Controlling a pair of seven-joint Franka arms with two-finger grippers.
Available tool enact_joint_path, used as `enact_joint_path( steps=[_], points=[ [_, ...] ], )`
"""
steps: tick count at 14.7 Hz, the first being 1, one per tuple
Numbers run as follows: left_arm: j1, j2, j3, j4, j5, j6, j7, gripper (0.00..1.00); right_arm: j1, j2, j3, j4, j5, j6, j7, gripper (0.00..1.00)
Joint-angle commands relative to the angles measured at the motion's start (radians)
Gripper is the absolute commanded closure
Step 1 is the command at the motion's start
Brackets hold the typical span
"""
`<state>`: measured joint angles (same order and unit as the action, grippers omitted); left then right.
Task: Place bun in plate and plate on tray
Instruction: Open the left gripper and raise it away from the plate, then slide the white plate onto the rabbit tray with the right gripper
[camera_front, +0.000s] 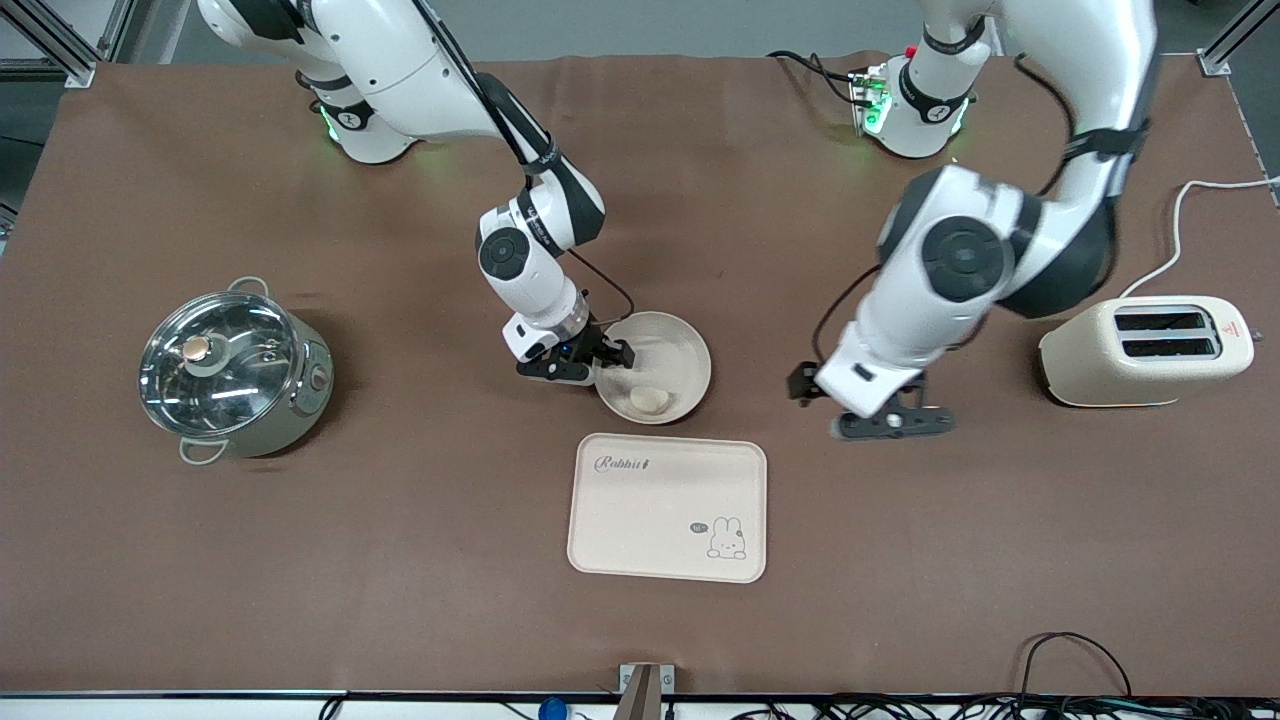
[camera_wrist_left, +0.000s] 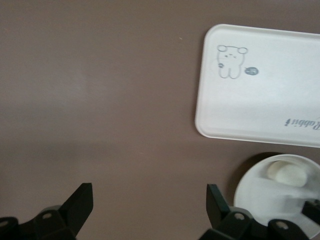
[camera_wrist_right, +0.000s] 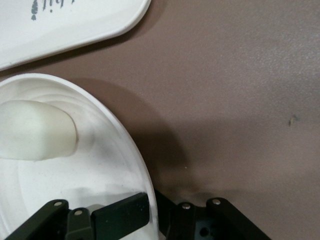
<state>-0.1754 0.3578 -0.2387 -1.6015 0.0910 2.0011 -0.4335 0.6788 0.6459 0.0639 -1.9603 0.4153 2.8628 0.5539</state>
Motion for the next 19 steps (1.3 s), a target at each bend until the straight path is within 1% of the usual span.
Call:
enact_joint_path(
  steps=[1,2,5,7,8,9,10,12,13,15,16,18,19],
  points=[
    [0.08,-0.091,-0.007,-0.021,0.015,-0.051,0.161,0.0,-0.001,-0.009,-0.003,0.003,0.017,0.006,-0.006,1.0],
    [0.112,-0.121,-0.008,-0.017,0.007,-0.071,0.229,0.0,-0.001,-0.021,-0.003,0.003,0.017,0.006,-0.006,1.0],
    [0.201,-0.233,-0.01,0.031,-0.034,-0.252,0.343,0.0,-0.002,-0.026,-0.003,0.011,0.017,0.006,-0.006,1.0],
    [0.266,-0.299,-0.008,0.078,-0.056,-0.342,0.429,0.0,-0.008,-0.032,-0.003,0.018,0.02,0.003,-0.006,1.0],
    [0.278,-0.319,-0.005,0.1,-0.063,-0.388,0.436,0.0,-0.016,-0.034,0.001,0.029,0.022,0.001,-0.006,1.0],
    [0.28,-0.345,0.001,0.094,-0.066,-0.425,0.438,0.0,-0.018,-0.034,0.001,0.032,0.022,0.003,-0.006,1.0],
    [0.281,-0.37,0.002,0.075,-0.068,-0.441,0.435,0.0,-0.018,-0.034,0.001,0.037,0.023,0.003,-0.008,1.0],
    [0.281,-0.423,0.004,-0.007,-0.07,-0.398,0.432,0.0,-0.018,-0.035,0.002,0.041,0.023,0.006,-0.008,1.0],
    [0.289,-0.433,0.004,-0.021,-0.076,-0.393,0.43,0.0,-0.019,-0.043,0.002,0.043,0.025,0.006,-0.008,1.0],
    [0.31,-0.447,0.004,-0.047,-0.134,-0.386,0.43,0.0,-0.019,-0.048,0.005,0.05,0.033,0.006,-0.008,1.0],
    [0.31,-0.456,0.004,-0.06,-0.135,-0.377,0.432,0.0,-0.025,-0.049,0.008,0.054,0.033,0.006,-0.008,1.0],
    [0.307,-0.439,0.002,-0.02,-0.129,-0.378,0.435,0.0,-0.044,-0.054,0.02,0.058,0.052,0.006,-0.008,1.0],
    [0.307,-0.421,0.002,0.001,-0.128,-0.38,0.433,0.0,-0.062,-0.049,0.028,0.082,0.06,0.006,-0.008,1.0]
  ],
)
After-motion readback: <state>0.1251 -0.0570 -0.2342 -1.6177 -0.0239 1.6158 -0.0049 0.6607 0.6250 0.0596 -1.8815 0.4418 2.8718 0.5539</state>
